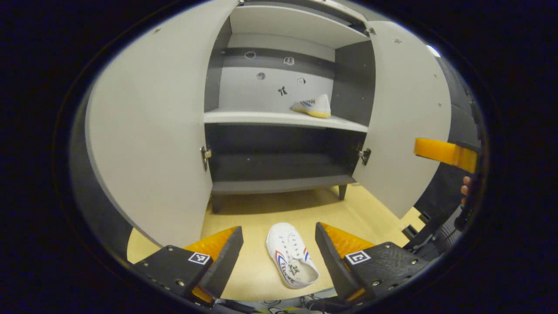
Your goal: Grab one shoe with the right hand and put it into the shoe cabinet, grab the other shoe with the left hand and put it into the shoe cabinet; then close the right door with the right hand and the left door with the left hand.
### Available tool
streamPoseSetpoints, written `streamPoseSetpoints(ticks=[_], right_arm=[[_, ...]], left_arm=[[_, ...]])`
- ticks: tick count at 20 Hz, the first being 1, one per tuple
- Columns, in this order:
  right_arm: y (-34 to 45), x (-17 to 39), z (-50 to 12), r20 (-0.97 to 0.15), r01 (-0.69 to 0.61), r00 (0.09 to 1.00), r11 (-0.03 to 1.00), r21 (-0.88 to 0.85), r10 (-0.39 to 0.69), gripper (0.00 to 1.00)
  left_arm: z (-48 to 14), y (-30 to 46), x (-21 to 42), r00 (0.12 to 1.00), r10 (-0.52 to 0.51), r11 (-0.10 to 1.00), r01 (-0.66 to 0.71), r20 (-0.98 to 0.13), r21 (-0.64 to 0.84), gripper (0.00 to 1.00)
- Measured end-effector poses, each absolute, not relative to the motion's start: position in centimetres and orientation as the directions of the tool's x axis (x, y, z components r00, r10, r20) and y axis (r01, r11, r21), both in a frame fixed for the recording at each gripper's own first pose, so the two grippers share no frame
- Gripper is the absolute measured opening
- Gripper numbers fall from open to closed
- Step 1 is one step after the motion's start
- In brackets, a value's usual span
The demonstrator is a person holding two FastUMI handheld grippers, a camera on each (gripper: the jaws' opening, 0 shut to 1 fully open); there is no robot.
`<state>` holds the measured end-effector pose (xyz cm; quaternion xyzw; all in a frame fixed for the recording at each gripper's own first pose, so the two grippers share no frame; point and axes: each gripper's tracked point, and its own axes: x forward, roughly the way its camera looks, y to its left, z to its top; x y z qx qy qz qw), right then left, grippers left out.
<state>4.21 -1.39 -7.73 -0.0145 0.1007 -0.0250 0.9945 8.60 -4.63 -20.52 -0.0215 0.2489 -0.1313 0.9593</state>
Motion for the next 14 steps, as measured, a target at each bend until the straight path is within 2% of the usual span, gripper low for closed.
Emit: streamPoseSetpoints(ticks=[2,8,11,13,14], right_arm=[[-3.3,2.3,-8.2,-0.212,0.095,0.972,0.995,-0.024,-0.098,0.98],[-10.6,-3.0,-9.3,-0.236,0.266,0.931,0.96,-0.086,-0.279,0.98],[-14.1,-4.7,-9.8,-0.261,0.349,0.897,0.934,-0.078,-0.357,0.99],[-16.6,-5.1,-9.4,-0.25,0.399,0.879,0.914,-0.076,-0.405,0.99],[-17.6,-5.0,-9.0,-0.241,0.422,0.871,0.903,-0.079,-0.428,0.99]], left_arm=[[-23.6,-5.9,9.1,0.804,-0.277,0.96,0.255,-0.526,-0.117,0.94],[-33.2,-5.9,9.9,0.693,-0.228,0.967,0.244,-0.684,-0.075,0.96],[-35.2,-5.8,10.0,0.648,-0.222,0.967,0.242,-0.728,-0.08,0.92],[-35.6,-5.8,10.0,0.631,-0.228,0.967,0.238,-0.741,-0.095,0.92],[-35.7,-5.8,10.2,0.627,-0.222,0.969,0.229,-0.746,-0.096,0.89]])
